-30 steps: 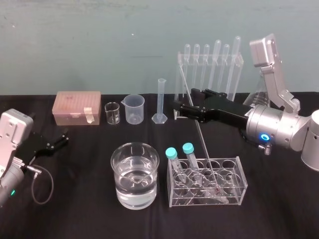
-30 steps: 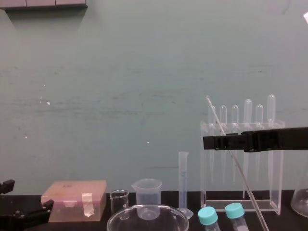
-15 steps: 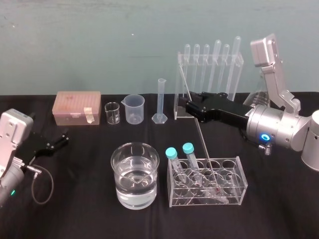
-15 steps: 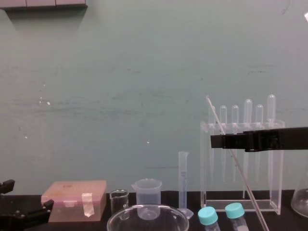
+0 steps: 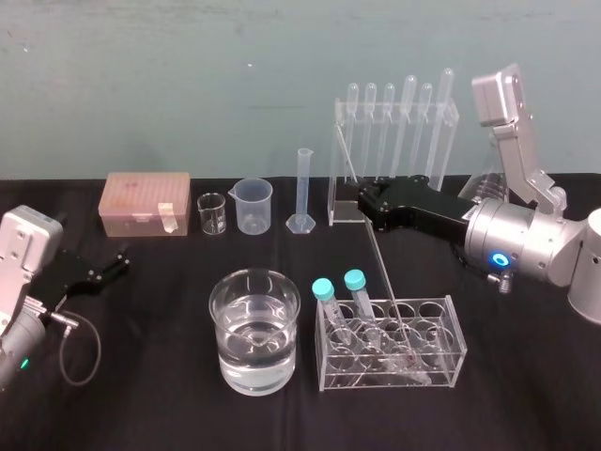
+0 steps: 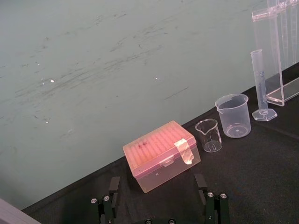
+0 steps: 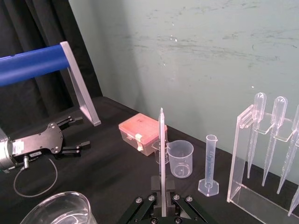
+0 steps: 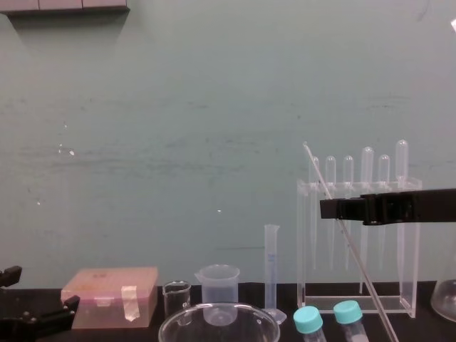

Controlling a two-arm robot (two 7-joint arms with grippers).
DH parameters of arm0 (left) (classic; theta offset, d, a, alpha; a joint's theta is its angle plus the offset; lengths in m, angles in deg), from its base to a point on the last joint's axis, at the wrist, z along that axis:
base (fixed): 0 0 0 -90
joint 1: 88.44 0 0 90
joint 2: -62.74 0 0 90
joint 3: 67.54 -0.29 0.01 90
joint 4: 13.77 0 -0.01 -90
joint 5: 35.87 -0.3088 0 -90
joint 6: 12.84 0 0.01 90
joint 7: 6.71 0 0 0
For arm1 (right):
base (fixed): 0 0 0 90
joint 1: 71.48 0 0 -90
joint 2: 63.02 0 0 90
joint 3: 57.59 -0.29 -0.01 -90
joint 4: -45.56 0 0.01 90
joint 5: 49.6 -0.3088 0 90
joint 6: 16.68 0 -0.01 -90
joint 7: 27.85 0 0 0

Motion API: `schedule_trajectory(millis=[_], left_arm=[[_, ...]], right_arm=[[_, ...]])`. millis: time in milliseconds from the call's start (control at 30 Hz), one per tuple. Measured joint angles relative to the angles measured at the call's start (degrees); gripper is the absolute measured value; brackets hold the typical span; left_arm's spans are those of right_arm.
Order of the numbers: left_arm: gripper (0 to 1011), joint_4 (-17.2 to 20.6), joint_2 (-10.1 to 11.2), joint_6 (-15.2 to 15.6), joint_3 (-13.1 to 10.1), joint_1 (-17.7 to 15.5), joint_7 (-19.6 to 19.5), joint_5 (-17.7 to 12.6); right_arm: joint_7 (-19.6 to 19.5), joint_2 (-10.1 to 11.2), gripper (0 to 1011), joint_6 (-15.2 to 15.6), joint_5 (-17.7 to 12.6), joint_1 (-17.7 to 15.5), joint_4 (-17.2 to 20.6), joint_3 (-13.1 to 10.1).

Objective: Hold the thermometer with one hand and immerse one end into the beaker, then reinsert it into the test tube rack.

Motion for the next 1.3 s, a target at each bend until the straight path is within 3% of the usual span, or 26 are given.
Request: schedule_trajectory(millis=[233, 367, 600, 833, 1067, 1300], left_arm=[[1008, 0.00, 0.00, 0.00, 0.00, 0.00, 0.00, 0.00], [1008, 0.00, 0.00, 0.00, 0.00, 0.00, 0.00, 0.00], [1008, 0.00, 0.00, 0.00, 0.00, 0.00, 0.00, 0.00], [1008, 0.00, 0.00, 0.00, 0.00, 0.00, 0.00, 0.00], [1008, 0.00, 0.00, 0.00, 0.00, 0.00, 0.00, 0.00], [1008, 0.00, 0.00, 0.00, 0.00, 0.00, 0.00, 0.00]], right_arm=[[-0.59, -0.09, 55, -2.36, -1.51, -2.14, 1.35, -1.58], [-0.62, 0.33, 55, -5.57, -1.73, -3.59, 3.01, -2.81], [1.53, 1.81, 55, -15.09, -0.83, -7.13, 7.37, -6.57], [4.04, 2.27, 55, -17.76, -5.60, -8.47, 10.95, -11.30], [5.65, 2.26, 55, -17.95, -8.30, -3.96, 11.12, -12.65], [9.41, 0.01, 55, -18.19, -8.44, 3.62, 7.60, -8.99]])
